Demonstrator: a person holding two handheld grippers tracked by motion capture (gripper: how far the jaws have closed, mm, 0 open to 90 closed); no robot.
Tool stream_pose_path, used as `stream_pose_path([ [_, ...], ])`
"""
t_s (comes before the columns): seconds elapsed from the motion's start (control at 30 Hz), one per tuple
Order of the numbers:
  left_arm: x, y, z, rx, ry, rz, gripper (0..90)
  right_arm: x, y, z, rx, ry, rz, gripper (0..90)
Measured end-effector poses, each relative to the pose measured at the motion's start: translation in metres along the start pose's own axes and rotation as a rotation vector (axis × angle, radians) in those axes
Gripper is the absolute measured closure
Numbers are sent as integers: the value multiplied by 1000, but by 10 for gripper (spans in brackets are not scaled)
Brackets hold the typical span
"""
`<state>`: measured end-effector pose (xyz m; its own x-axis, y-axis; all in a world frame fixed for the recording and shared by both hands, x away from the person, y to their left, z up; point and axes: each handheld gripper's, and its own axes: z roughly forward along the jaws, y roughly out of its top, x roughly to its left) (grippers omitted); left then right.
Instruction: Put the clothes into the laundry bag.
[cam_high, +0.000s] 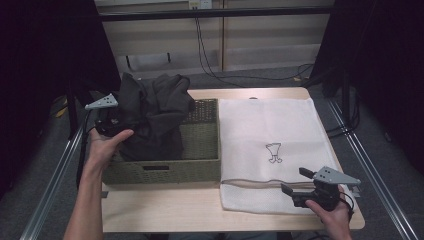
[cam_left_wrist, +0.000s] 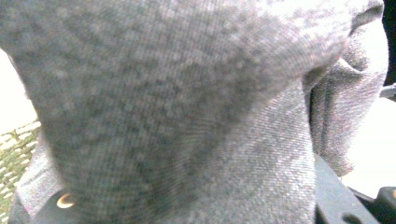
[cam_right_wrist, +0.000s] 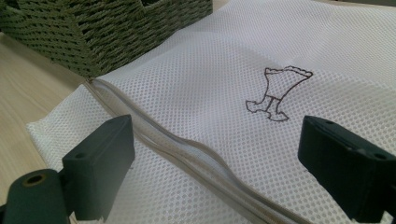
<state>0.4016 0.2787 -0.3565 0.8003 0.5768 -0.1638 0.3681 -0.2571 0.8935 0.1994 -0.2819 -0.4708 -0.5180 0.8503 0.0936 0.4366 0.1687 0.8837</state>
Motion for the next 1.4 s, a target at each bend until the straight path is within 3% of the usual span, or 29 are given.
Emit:
stream_pose_path([
  [0.17,-3,10,-4,-34,-21,-4,648,0,0,-1,-3,-1,0,106],
  [0.43,-7,26,-15,-108,0,-15,648,0,0,-2,-2,-3,0,106],
  [0.57,-9,34,-21,-145,-11,-13,648,-1,0,-1,-6,-3,4,106],
  [1.03,-17,60,-34,-187,-9,5,648,-1,0,-2,-8,-4,4,106],
  [1.4,-23,86,-48,-260,0,-2,647,-2,0,-2,-10,-5,9,106],
])
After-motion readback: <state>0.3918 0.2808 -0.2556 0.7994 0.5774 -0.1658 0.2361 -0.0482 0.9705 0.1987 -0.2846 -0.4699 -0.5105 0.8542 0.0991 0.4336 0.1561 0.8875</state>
